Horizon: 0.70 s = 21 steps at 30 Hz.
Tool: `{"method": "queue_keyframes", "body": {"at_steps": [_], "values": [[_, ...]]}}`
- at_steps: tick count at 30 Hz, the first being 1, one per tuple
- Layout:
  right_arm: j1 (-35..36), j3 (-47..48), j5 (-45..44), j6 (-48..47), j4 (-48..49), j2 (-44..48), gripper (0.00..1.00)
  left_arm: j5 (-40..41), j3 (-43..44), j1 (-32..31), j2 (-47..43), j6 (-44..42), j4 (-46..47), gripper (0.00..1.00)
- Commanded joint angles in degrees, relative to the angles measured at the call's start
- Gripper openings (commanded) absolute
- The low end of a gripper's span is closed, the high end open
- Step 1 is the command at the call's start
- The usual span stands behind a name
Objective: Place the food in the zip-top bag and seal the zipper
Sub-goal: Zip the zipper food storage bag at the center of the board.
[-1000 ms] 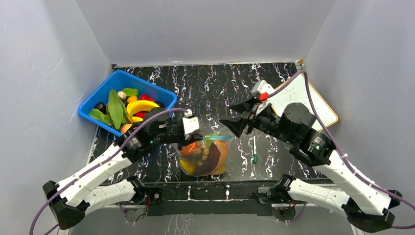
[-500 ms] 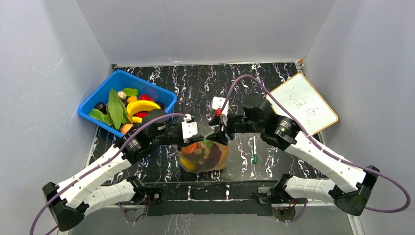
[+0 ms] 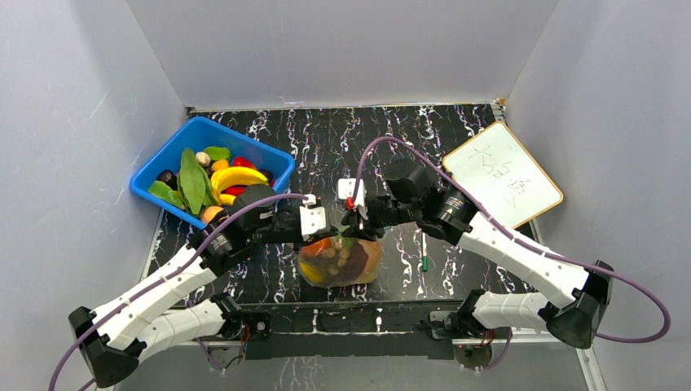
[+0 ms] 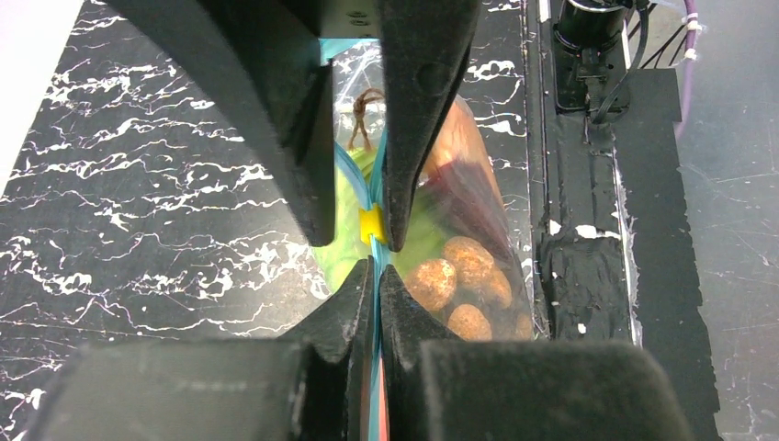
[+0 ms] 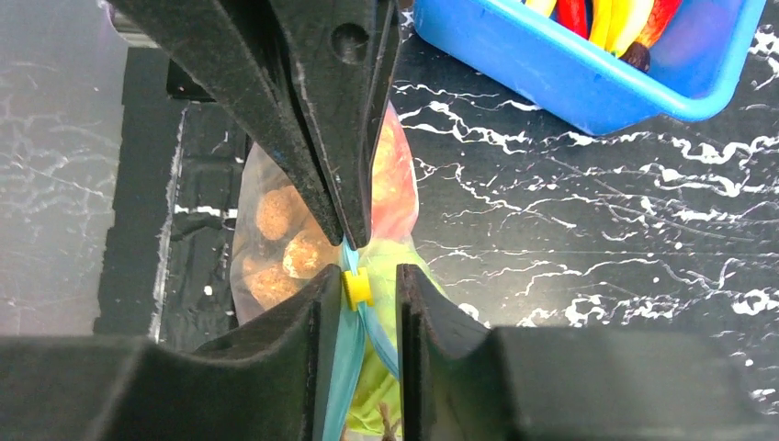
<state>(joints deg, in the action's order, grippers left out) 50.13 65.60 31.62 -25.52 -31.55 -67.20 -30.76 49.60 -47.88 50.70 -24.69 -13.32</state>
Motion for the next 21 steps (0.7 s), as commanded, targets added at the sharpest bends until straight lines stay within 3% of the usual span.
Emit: {"method": "queue_keyframes", "body": {"at_steps": [1, 5, 9, 10, 13, 14, 21], "values": [[0.0, 0.0, 1.6, -1.9, 1.5, 0.6, 0.18, -1.2, 0.8, -0.3, -1.5, -1.1, 3.5, 0.00], [0.1, 0.5, 2.3, -2.4, 0.6, 0.3, 0.00, -1.0, 0.9, -0.3, -1.4, -1.1, 3.3, 0.00], [0.1, 0.9, 0.5, -2.0, 0.8, 1.0, 0.00, 0.7, 0.5, -0.3, -2.5, 1.4, 4.0, 0.00], [0.1, 1.0, 0.1, -1.9, 1.3, 1.5, 0.00, 1.0, 0.3, -0.3, -2.8, 2.1, 4.1, 0.02], [0.0, 0.8, 1.2, -1.8, 3.5, 2.8, 0.00, 0.9, 0.2, -0.4, -2.7, 2.8, 2.5, 0.31], [0.1, 0.8, 1.6, -1.6, 4.2, 3.2, 0.00, 0.9, 0.3, -0.3, -2.2, 2.9, 1.9, 0.36], [0.0, 1.5, 2.5, -0.8, 5.6, 4.1, 0.00, 1.9, 1.5, -0.3, 1.7, 3.9, 0.8, 0.42]]}}
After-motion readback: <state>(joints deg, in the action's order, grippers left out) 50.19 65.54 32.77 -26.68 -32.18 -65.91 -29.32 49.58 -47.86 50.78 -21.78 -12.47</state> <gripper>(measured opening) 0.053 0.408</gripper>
